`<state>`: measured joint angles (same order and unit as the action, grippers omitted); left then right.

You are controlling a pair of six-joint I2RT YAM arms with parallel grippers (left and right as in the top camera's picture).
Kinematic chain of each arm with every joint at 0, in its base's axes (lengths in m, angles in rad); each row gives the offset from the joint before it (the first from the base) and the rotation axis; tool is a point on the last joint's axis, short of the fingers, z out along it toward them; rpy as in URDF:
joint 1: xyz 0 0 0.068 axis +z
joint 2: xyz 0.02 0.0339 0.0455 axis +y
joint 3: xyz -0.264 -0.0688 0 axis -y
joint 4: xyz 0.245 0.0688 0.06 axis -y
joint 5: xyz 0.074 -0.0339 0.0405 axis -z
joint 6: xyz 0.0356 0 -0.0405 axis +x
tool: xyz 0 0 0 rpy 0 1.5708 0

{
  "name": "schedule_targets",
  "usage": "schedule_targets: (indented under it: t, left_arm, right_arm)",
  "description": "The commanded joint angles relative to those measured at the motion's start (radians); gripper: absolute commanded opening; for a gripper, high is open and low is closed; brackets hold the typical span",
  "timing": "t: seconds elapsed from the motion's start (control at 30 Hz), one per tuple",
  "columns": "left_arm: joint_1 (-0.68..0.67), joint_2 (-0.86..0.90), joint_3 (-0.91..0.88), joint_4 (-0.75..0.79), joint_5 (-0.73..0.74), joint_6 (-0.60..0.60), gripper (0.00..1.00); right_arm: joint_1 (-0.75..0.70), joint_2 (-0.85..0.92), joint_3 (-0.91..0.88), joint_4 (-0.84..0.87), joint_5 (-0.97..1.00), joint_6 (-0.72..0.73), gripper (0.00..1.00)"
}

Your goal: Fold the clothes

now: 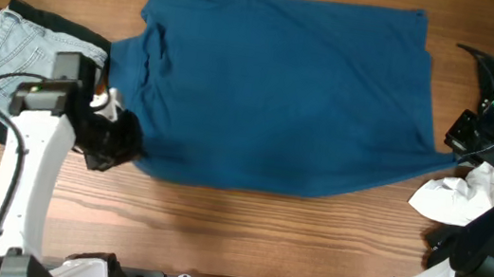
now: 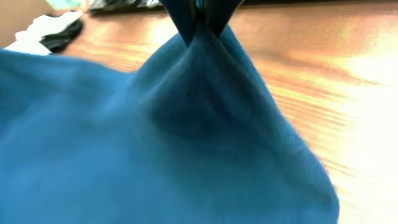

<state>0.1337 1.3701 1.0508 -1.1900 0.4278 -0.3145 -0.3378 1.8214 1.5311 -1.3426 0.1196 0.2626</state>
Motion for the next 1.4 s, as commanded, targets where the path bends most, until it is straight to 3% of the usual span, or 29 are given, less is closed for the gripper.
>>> schedule_targets:
  t: [0.0, 0.17, 0.33, 0.7, 1.13, 1.17, 1.2, 1.23, 1.3, 1.37]
  left_arm:
    - [0.028, -0.002, 0.011, 0.087, 0.108, 0.011, 0.04]
    - [0.028, 0.027, 0.011, 0.292, 0.102, -0.075, 0.04]
    - [0.027, 0.071, 0.009, 0.476, -0.009, -0.271, 0.04]
    - [0.026, 0.264, 0.009, 0.703, -0.040, -0.270, 0.04]
    - [0.026, 0.315, 0.009, 0.753, -0.085, -0.270, 0.04]
    - [0.026, 0.315, 0.009, 0.756, -0.085, -0.270, 0.08]
    - [0.026, 0.315, 0.009, 0.757, -0.080, -0.270, 0.25]
    - [0.026, 0.315, 0.009, 0.755, -0.061, -0.270, 0.40]
    - [0.026, 0.315, 0.009, 0.731, 0.012, -0.266, 0.59]
    - [0.026, 0.315, 0.009, 0.694, 0.022, -0.256, 0.60]
  right_arm:
    - [-0.004, -0.021, -0.002, 0.027, -0.024, -0.028, 0.04]
    - [-0.004, -0.007, -0.002, 0.137, -0.024, -0.027, 0.04]
    - [-0.004, 0.021, -0.002, 0.237, -0.025, -0.027, 0.04]
    - [0.001, 0.103, -0.002, 0.437, -0.155, -0.110, 0.04]
    - [0.027, 0.209, -0.002, 0.547, -0.174, -0.106, 0.05]
    - [0.027, 0.210, -0.002, 0.553, -0.174, -0.106, 0.09]
    - [0.028, 0.210, -0.002, 0.554, -0.174, -0.107, 0.23]
    - [0.030, 0.211, -0.002, 0.552, -0.178, -0.122, 0.43]
    - [0.033, 0.211, -0.002, 0.536, -0.196, -0.163, 0.52]
    - [0.033, 0.211, -0.002, 0.512, -0.196, -0.161, 0.52]
